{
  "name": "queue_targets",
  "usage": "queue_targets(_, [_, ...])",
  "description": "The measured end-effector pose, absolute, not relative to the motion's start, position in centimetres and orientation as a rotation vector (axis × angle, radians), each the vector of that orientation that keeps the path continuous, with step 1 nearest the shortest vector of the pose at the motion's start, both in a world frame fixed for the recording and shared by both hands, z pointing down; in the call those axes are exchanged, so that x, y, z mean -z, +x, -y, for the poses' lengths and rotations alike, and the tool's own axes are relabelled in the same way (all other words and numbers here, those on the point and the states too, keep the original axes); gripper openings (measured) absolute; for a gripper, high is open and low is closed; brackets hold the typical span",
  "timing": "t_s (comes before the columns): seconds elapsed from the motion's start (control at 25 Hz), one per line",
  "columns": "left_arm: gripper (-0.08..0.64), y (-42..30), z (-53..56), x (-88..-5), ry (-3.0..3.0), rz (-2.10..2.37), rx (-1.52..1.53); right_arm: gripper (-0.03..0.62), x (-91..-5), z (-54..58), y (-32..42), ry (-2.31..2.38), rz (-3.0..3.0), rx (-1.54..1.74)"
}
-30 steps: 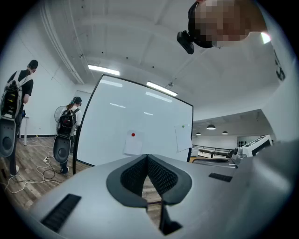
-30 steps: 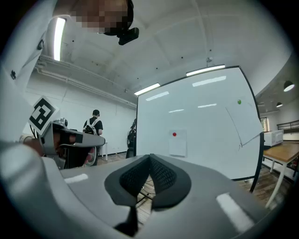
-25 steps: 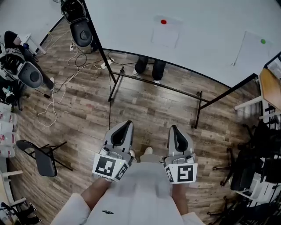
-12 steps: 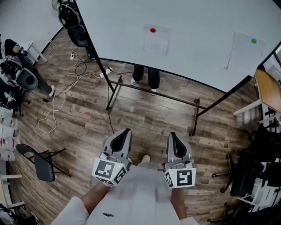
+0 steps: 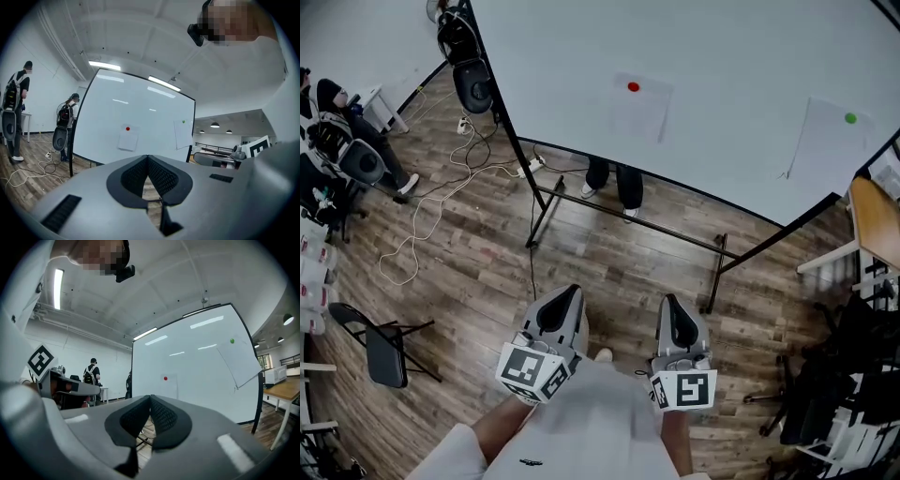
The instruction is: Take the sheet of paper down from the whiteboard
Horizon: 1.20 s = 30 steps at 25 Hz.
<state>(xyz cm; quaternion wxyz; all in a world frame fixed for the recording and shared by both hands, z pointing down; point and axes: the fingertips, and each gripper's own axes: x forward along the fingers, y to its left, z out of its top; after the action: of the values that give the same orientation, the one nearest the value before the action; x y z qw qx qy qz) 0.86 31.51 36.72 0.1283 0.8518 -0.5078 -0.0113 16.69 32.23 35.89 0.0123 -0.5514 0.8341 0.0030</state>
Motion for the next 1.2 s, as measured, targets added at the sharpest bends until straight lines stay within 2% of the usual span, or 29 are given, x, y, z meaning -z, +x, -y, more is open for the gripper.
queue_targets(1.2, [0.006, -5.4, 4.0, -35.2, 2.549, 1.221, 0.106, 0.011, -32.7, 1.8, 9.6, -1.871, -2.520, -0.078])
